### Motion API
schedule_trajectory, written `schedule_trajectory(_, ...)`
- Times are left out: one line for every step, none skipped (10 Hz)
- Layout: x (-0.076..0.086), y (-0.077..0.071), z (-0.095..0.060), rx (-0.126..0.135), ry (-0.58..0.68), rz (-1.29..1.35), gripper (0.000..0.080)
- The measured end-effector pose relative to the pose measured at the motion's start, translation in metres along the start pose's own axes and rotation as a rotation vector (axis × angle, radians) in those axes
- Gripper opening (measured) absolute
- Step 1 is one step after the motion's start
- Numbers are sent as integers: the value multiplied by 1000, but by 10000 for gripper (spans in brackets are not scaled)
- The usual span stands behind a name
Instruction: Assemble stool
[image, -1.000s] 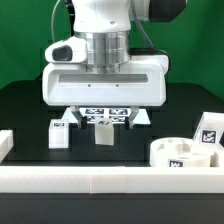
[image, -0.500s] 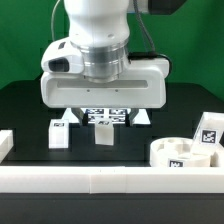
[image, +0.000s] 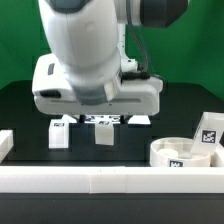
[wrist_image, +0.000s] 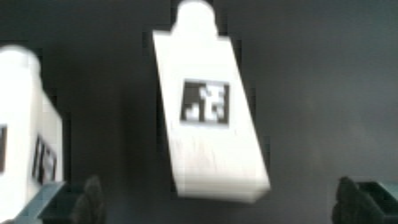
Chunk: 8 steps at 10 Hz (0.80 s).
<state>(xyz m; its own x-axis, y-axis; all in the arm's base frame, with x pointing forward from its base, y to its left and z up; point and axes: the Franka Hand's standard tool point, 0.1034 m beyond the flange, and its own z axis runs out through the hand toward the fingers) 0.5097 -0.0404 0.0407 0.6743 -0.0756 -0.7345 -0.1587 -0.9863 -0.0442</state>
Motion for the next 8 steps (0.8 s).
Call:
schedule_trajectory(1, 0, 6, -2, -70, 1, 649)
schedule_trajectory(3, -1, 11, -5, -139, 6, 649)
schedule_trajectory(6, -1, 16, -9, -158, 6, 649)
schedule_trajectory(10, -2, 20, -12, -146, 5, 649)
schedule_trajectory(11, -1, 26, -13, -154, 7, 649)
schedule_trajectory(12, 0, 29, -12, -156, 9, 649)
schedule_trajectory(14, 1, 32, -11, -149, 14, 649)
schedule_trajectory(15, 2, 35, -11, -147, 19, 649)
